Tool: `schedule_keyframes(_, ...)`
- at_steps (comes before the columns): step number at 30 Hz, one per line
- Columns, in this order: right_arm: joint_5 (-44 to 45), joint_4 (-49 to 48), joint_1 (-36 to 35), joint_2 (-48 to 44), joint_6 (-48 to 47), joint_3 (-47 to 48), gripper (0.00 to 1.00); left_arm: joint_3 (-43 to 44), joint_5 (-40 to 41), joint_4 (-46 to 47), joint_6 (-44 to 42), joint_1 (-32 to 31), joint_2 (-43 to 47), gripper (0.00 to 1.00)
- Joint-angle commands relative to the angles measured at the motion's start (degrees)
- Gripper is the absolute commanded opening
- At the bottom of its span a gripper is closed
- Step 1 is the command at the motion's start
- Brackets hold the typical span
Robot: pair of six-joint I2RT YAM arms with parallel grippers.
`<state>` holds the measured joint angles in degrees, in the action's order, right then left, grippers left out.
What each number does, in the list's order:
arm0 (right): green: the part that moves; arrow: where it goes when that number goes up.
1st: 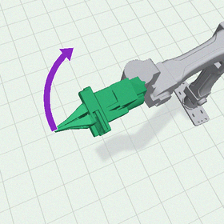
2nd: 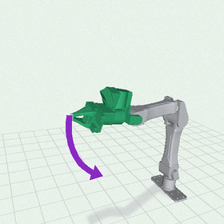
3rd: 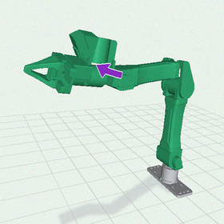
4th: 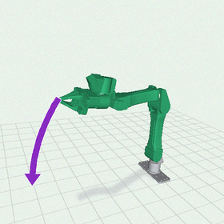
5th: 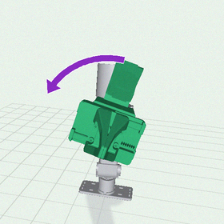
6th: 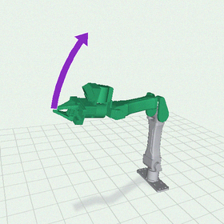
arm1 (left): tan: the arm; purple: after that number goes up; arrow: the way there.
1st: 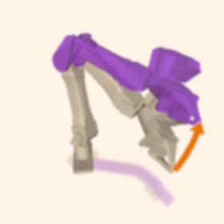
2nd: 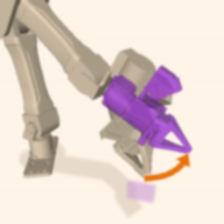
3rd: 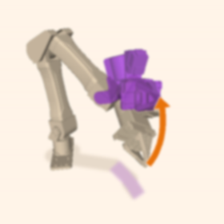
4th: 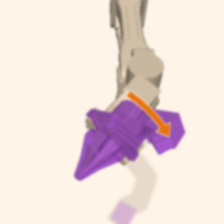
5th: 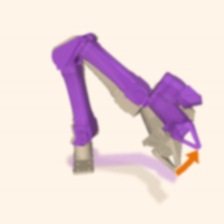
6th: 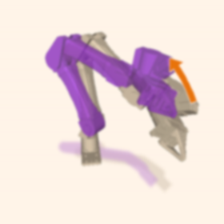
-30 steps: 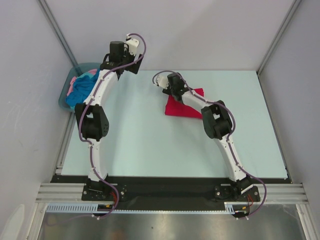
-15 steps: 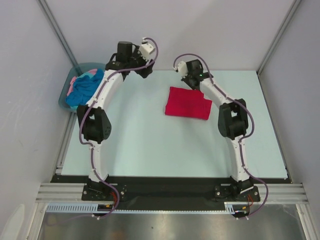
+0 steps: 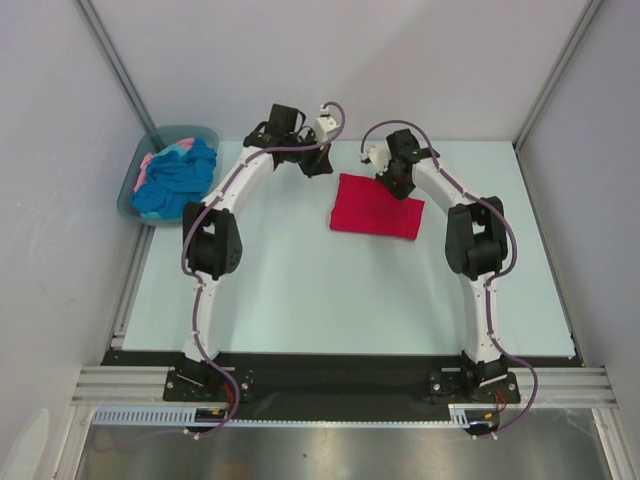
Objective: Fold and stack the t-shirts
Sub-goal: Fold the tshirt
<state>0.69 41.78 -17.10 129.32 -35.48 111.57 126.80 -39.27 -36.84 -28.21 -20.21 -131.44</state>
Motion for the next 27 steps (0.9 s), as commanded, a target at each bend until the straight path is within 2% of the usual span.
schedule_keyframes(1,-1.83,0.5,-0.12,-0.82,0.94,3.83,0.0,2.05,-4.68,-1.22,1.4,-1.06,-1.71,0.0)
schedule_keyframes(6,-2.71,0.5,0.05,-0.03,1.29,4.36,0.0,1.16,-6.96,-1.48,1.05,-2.2,-3.56,0.0)
schedule_keyframes(12,-3.15,0.67,0.14,1.46,1.47,4.36,0.0,6.61,-8.55,-0.52,6.14,-2.56,-9.53,0.0)
schedule_keyframes(14,-3.85,0.58,0.32,1.9,1.56,4.62,0.0,7.06,-7.85,2.97,9.21,-2.73,-10.85,0.0)
schedule_keyframes(20,-5.08,0.58,0.58,3.22,1.65,4.8,0.0,-2.07,0.41,19.57,14.67,-3.7,-9.1,0.0)
schedule_keyframes(22,-5.26,0.41,0.75,3.57,2.08,4.89,0.0,-4.01,3.56,22.33,15.46,-4.14,-9.19,0.0)
schedule_keyframes(27,-5.87,0.49,0.85,4.36,3.31,5.85,0.0,0.9,7.7,22.6,17.05,-5.1,-11.82,0.0)
